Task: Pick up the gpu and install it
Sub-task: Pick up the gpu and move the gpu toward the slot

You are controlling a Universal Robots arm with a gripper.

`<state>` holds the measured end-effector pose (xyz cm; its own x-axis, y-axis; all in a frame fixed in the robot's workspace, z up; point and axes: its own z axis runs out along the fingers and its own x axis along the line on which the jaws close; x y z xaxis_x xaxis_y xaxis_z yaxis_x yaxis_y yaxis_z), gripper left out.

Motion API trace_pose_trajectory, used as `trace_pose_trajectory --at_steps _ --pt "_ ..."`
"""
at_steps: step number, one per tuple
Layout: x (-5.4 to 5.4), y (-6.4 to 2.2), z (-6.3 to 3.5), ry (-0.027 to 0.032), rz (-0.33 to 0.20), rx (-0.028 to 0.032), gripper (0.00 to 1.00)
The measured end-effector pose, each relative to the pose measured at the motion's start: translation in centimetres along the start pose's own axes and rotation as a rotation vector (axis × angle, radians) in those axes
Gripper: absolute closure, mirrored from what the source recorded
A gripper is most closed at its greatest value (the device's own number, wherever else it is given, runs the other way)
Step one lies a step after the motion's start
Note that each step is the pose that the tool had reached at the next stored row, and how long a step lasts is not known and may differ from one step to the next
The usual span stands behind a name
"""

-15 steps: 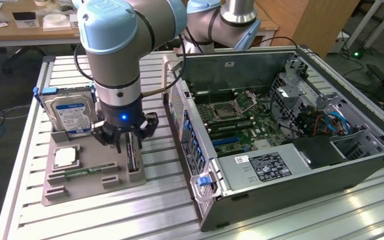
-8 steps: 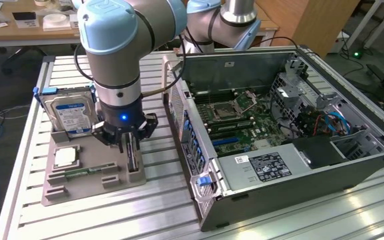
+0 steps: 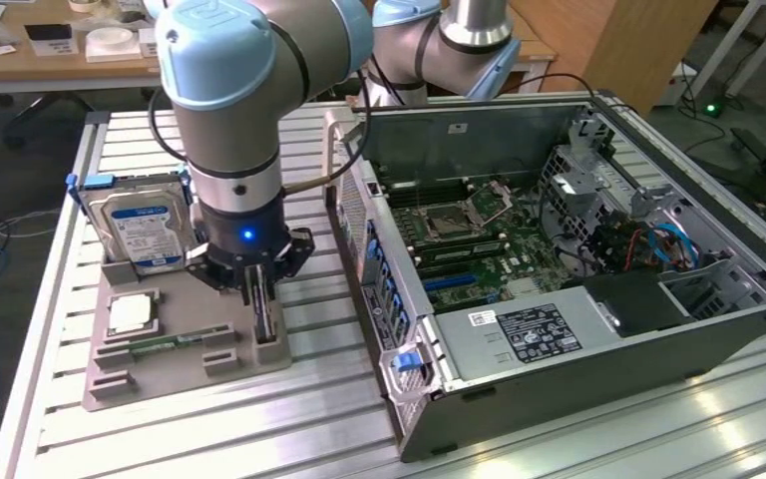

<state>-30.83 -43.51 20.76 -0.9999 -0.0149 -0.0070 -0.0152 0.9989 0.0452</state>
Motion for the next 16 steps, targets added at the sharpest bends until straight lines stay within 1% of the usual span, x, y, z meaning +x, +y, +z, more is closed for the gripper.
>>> trace_pose_trajectory --at_steps 2,3,16 --pt "-0.04 -0.01 0.01 0.0000 0.000 0.0001 0.65" --pt "-0.06 0.00 0.02 0.0001 0.000 0.0001 0.72" --pt "-0.22 -0.01 0.07 0.0001 0.000 0.0001 0.72"
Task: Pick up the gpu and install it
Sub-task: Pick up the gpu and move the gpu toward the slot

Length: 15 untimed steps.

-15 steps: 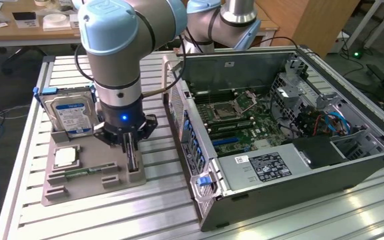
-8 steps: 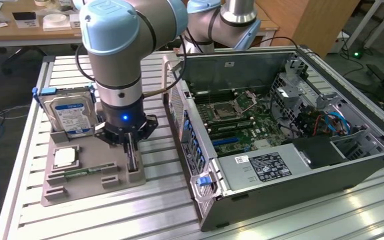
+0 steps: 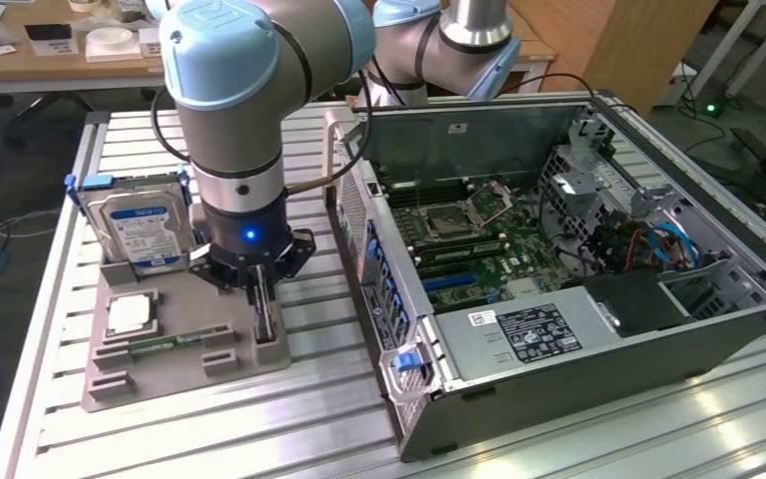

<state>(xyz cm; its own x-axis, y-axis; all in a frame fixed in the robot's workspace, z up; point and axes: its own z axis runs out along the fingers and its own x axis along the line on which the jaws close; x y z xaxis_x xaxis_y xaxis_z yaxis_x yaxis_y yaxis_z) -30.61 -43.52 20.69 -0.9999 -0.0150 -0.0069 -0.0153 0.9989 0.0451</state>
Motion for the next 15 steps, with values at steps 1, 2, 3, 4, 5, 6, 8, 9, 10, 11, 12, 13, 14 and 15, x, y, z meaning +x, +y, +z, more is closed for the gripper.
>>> trace_pose_trajectory --at_steps 1,2,3,4,5,6,8,9,10,11,12,13,14,15 --pt "0.0 0.00 -0.01 -0.0001 0.000 -0.0016 0.72" --pt "0.0 0.01 -0.06 -0.0008 0.000 -0.0049 0.72" --pt "0.0 0.02 -0.22 -0.0009 0.000 -0.0071 0.72" --pt "0.1 0.03 -0.56 -0.0004 0.000 -0.0087 0.72" --pt "0.1 0.04 -0.89 -0.0002 0.000 -0.0105 0.72" --pt "0.1 0.06 -1.22 -0.0003 0.000 -0.0124 0.72" --pt "0.1 0.09 -1.97 -0.0003 0.000 -0.0154 0.72" --pt "0.1 0.11 -2.36 -0.0003 0.000 -0.0166 0.72" --pt "0.1 0.13 -2.70 -0.0003 0.000 -0.0178 0.72" --pt "0.1 0.14 -3.02 -0.0003 0.000 -0.0185 0.72" --pt "0.1 0.16 -3.44 -0.0003 0.000 -0.0193 0.72" --pt "0.1 0.18 -3.87 -0.0004 0.000 -0.0199 0.72" --pt "0.1 0.19 -4.22 -0.0003 0.000 -0.0202 0.72" --pt "0.1 0.21 -4.62 -0.0003 0.000 -0.0207 0.72"
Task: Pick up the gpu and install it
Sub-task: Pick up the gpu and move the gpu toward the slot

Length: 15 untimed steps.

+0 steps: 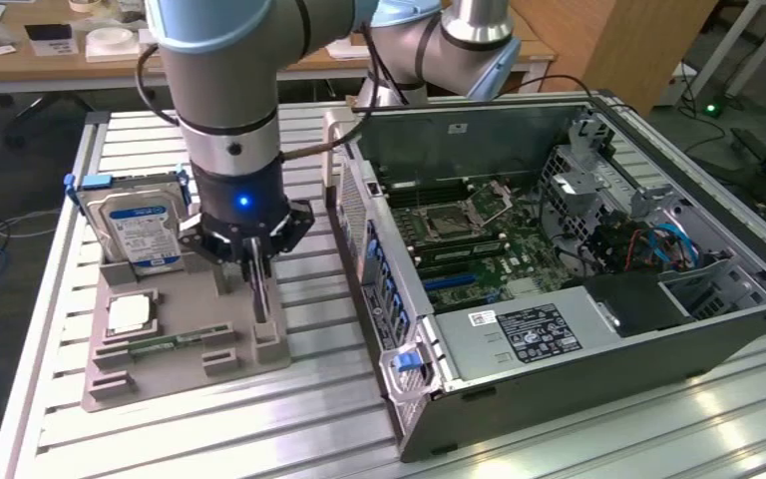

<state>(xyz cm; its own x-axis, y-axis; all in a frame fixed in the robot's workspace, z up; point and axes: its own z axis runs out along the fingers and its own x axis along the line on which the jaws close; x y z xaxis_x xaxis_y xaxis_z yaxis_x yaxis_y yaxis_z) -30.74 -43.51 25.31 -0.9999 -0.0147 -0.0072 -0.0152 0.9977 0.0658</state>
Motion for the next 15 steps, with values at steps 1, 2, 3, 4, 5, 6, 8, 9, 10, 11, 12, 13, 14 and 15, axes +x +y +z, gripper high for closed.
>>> trace_pose_trajectory --at_steps 1,2,3,4,5,6,8,9,10,11,12,13,14,15 --pt "0.0 0.03 -0.43 -0.0002 0.000 -0.0004 0.72" --pt "0.0 0.06 -0.88 -0.0001 0.000 -0.0005 0.72" --pt "0.0 0.09 -1.33 0.0000 0.000 -0.0006 0.72" --pt "0.0 0.12 -1.82 0.0000 0.000 -0.0010 0.72" --pt "0.0 0.15 -2.27 0.0000 0.000 -0.0011 0.72" --pt "0.0 0.18 -2.72 -0.0001 0.000 -0.0014 0.72" --pt "0.0 0.24 -3.62 0.0000 0.000 -0.0019 0.72" --pt "0.0 0.27 -4.07 0.0000 0.000 -0.0020 0.72" --pt "0.0 0.30 -4.51 0.0000 0.000 -0.0022 0.72" --pt "0.0 0.33 -4.97 0.0002 0.000 -0.0028 0.72" --pt "0.0 0.35 -5.39 0.0001 0.000 -0.0032 0.72" --pt "0.0 0.38 -5.81 0.0002 0.000 -0.0035 0.72" --pt "0.0 0.41 -6.25 0.0004 0.000 -0.0038 0.72" --pt "0.0 0.44 -6.69 0.0004 0.000 -0.0041 0.72"
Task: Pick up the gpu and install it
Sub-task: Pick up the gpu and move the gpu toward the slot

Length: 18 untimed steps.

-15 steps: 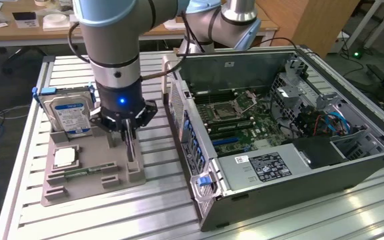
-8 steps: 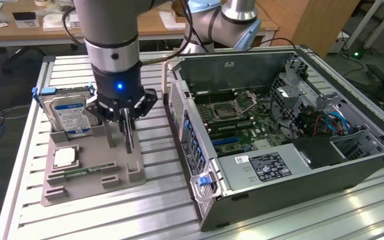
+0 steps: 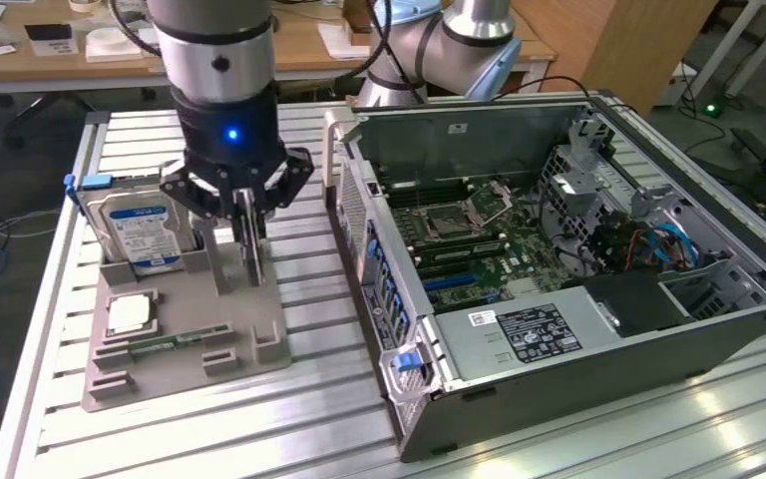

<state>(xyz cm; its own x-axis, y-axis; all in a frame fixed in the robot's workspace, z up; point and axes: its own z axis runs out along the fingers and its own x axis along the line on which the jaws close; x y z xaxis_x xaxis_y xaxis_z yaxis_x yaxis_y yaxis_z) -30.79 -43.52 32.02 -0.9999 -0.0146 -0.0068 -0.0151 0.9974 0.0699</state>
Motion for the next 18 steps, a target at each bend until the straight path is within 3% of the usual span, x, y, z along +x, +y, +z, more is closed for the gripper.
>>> trace_pose_trajectory --at_steps 14,15,18 --pt "0.0 0.44 -6.27 0.0086 0.001 0.0001 0.72" --pt "0.0 0.46 -6.48 0.0097 0.001 0.0042 0.72" --pt "0.0 0.47 -6.71 0.0119 0.001 0.0419 0.72"
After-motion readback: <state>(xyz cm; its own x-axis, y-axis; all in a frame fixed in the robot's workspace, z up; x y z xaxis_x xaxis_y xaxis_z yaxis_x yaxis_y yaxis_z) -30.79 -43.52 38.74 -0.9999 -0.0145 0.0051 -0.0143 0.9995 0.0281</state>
